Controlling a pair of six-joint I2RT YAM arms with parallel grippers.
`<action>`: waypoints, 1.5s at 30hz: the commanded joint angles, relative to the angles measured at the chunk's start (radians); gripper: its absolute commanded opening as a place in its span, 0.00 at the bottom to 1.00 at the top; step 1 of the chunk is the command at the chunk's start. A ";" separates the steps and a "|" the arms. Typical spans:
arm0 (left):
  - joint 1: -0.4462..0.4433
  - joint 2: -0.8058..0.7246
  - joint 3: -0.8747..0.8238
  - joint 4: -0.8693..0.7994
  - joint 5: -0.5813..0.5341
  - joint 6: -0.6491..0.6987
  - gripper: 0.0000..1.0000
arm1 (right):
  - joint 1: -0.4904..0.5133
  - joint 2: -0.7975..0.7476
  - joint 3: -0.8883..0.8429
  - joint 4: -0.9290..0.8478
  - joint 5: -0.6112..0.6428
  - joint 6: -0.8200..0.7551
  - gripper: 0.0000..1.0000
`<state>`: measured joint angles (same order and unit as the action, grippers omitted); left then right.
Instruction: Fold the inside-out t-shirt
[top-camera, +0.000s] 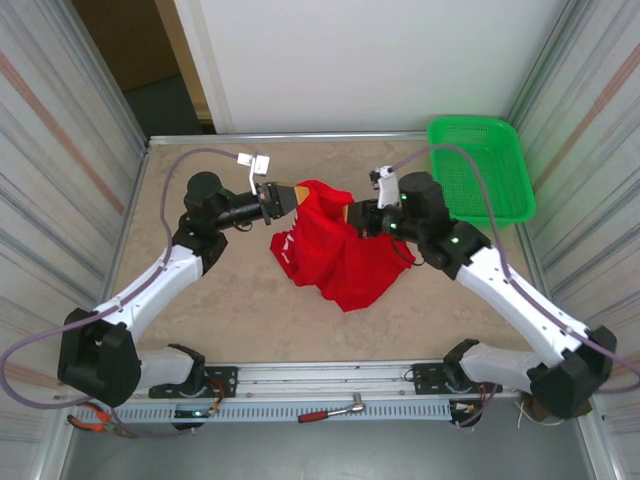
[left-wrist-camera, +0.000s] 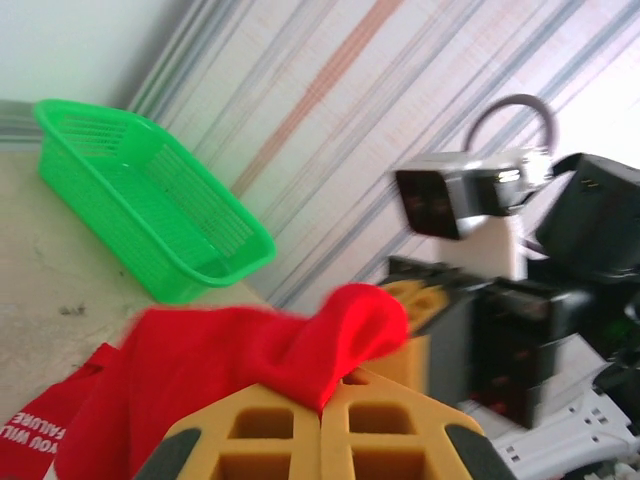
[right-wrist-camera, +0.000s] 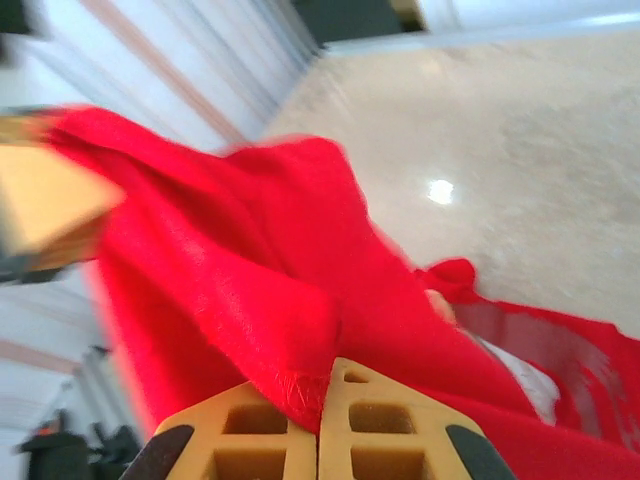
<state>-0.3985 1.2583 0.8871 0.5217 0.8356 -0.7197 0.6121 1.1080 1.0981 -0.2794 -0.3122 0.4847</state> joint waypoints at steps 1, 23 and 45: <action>0.025 0.006 -0.022 0.025 -0.038 -0.013 0.00 | -0.039 -0.092 0.022 0.105 -0.279 -0.005 0.00; -0.224 -0.149 0.212 -0.677 -0.409 0.499 0.66 | -0.112 -0.060 -0.054 0.167 -0.281 0.067 0.00; -0.172 0.024 0.366 -0.665 -0.201 0.483 0.00 | -0.151 0.029 -0.079 0.090 -0.102 0.061 0.54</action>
<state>-0.6361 1.3220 1.2106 -0.2123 0.4255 -0.1478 0.4843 1.0916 1.0367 -0.1509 -0.5049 0.5484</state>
